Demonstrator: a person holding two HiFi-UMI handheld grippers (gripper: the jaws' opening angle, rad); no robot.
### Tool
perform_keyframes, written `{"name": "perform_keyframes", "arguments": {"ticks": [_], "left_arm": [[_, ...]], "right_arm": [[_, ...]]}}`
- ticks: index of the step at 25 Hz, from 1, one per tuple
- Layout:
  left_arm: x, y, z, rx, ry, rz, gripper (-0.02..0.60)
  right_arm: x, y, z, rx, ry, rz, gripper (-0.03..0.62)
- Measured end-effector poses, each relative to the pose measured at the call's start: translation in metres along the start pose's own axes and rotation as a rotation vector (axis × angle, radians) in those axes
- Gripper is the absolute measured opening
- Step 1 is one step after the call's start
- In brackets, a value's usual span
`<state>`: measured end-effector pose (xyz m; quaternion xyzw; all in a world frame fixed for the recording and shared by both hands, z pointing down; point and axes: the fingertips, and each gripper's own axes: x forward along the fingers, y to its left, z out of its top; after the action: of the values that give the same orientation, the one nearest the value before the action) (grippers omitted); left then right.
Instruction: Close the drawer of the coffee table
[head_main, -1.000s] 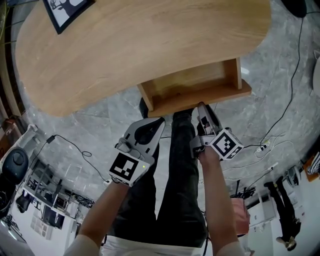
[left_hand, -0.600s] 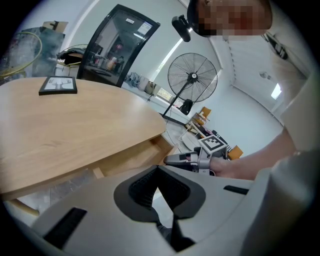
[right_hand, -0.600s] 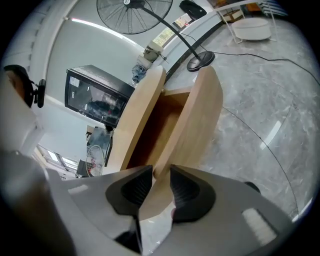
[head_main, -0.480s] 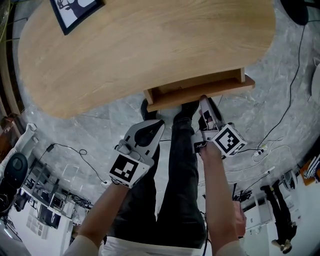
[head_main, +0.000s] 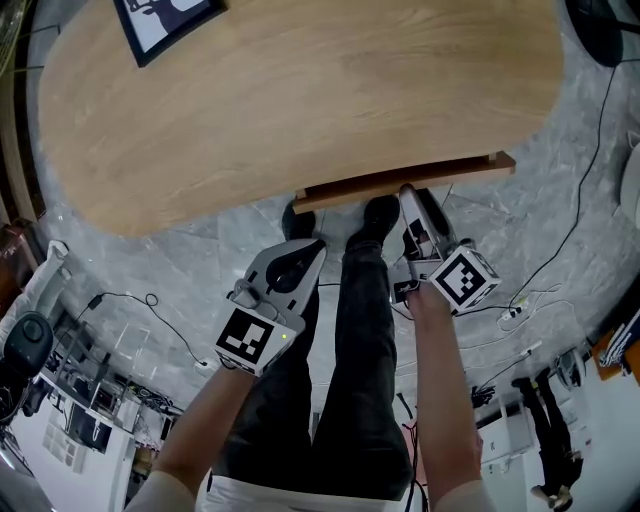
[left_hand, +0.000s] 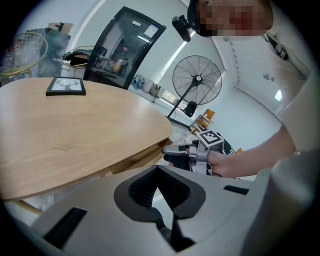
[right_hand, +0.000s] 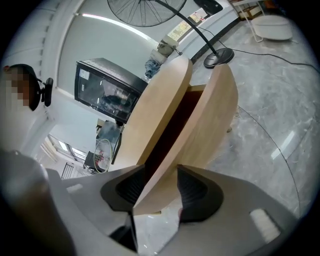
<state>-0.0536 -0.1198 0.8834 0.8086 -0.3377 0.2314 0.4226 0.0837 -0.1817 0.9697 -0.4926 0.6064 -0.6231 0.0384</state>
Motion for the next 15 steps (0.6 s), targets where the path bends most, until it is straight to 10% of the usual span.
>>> {"name": "perform_keyframes", "arguments": {"ticks": [15], "left_arm": [[0.007, 0.005, 0.000, -0.026, -0.014, 0.012, 0.006]], "right_arm": [[0.030, 0.024, 0.024, -0.013, -0.033, 0.079, 0.241]]}}
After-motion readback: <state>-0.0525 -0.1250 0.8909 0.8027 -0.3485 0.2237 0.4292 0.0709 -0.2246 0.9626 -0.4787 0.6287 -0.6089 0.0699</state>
